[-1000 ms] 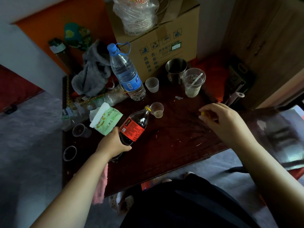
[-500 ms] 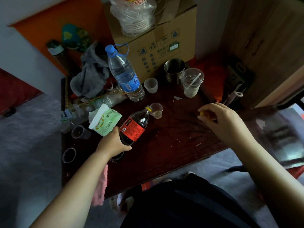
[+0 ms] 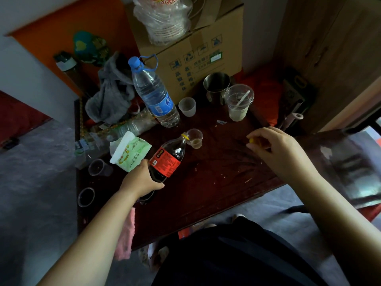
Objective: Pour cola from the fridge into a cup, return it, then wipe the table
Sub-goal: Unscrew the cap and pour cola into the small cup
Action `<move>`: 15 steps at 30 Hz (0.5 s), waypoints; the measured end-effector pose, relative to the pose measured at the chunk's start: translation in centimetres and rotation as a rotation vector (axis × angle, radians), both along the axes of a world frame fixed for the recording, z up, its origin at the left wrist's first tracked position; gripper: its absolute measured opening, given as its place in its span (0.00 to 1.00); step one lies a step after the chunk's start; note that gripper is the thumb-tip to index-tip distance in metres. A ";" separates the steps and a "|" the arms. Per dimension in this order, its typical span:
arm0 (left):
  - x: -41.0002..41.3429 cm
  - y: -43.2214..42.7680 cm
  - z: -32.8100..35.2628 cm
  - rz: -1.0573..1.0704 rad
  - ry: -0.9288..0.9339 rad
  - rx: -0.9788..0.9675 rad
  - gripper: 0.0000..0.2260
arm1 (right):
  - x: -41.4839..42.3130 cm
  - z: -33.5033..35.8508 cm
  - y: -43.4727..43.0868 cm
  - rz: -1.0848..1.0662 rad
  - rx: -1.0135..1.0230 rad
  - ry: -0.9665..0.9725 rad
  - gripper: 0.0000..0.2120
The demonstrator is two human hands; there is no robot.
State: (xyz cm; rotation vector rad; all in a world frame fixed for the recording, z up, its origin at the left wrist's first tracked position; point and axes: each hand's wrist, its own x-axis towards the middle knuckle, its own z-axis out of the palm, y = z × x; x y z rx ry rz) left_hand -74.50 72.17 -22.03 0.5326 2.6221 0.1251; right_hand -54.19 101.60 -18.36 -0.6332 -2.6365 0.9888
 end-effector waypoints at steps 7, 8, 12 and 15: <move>0.1 0.0 0.1 -0.001 -0.004 -0.006 0.31 | 0.1 -0.1 -0.1 -0.007 -0.011 -0.001 0.10; 0.1 0.1 0.1 -0.001 -0.008 -0.008 0.31 | 0.1 -0.2 -0.1 -0.009 -0.010 -0.001 0.10; 0.1 0.3 0.1 0.004 -0.007 0.002 0.31 | 0.1 -0.4 -0.1 -0.006 -0.004 -0.001 0.10; 0.1 0.2 0.1 0.017 -0.010 -0.002 0.31 | 0.2 -0.3 -0.2 0.001 -0.011 0.004 0.10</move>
